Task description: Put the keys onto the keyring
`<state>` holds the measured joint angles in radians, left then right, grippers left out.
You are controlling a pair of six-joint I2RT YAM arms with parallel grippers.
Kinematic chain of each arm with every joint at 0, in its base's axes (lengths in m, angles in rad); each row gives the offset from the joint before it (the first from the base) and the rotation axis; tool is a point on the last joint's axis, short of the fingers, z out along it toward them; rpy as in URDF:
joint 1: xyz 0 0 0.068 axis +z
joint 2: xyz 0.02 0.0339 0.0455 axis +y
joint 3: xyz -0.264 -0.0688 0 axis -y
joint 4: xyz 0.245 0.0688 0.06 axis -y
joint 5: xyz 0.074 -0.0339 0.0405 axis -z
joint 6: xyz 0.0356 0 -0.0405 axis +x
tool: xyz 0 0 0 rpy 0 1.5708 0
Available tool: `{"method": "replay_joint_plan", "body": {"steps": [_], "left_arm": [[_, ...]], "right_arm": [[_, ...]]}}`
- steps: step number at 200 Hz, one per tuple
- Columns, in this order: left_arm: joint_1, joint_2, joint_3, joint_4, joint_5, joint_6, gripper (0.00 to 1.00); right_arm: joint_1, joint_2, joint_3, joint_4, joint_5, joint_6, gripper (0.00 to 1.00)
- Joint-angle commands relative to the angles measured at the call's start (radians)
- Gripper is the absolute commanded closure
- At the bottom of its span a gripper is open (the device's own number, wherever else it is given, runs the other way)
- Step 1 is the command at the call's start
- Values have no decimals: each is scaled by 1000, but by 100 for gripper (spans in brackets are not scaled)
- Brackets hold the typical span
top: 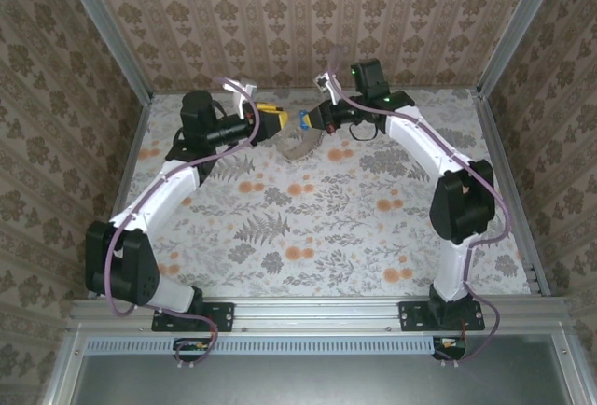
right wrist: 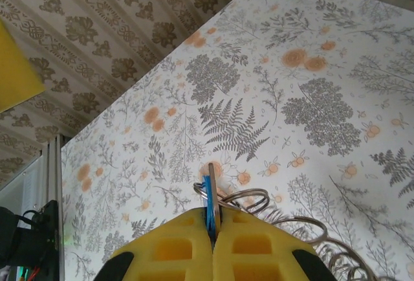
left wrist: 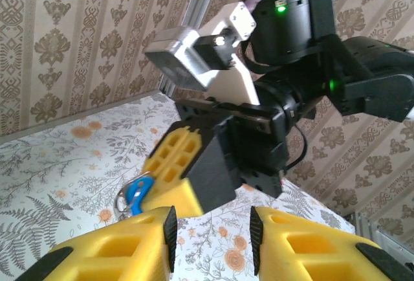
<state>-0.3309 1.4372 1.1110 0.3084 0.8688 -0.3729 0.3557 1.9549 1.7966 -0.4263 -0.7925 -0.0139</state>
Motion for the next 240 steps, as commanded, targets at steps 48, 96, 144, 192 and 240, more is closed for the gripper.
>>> {"method": "replay_joint_plan", "body": {"steps": [48, 96, 144, 192, 240], "left_arm": [[24, -72, -32, -37, -26, 5, 63], [23, -82, -66, -9, -36, -21, 63], [16, -94, -79, -6, -46, -29, 63], [16, -104, -98, -3, -55, -38, 63], [15, -109, -106, -9, -60, -41, 63]], "right_arm": [[44, 134, 49, 76, -76, 65, 100], [121, 98, -207, 227, -43, 145, 100], [207, 77, -334, 245, 18, 180, 100], [290, 106, -361, 236, 64, 222, 100], [336, 139, -427, 270, 73, 275, 100]]}}
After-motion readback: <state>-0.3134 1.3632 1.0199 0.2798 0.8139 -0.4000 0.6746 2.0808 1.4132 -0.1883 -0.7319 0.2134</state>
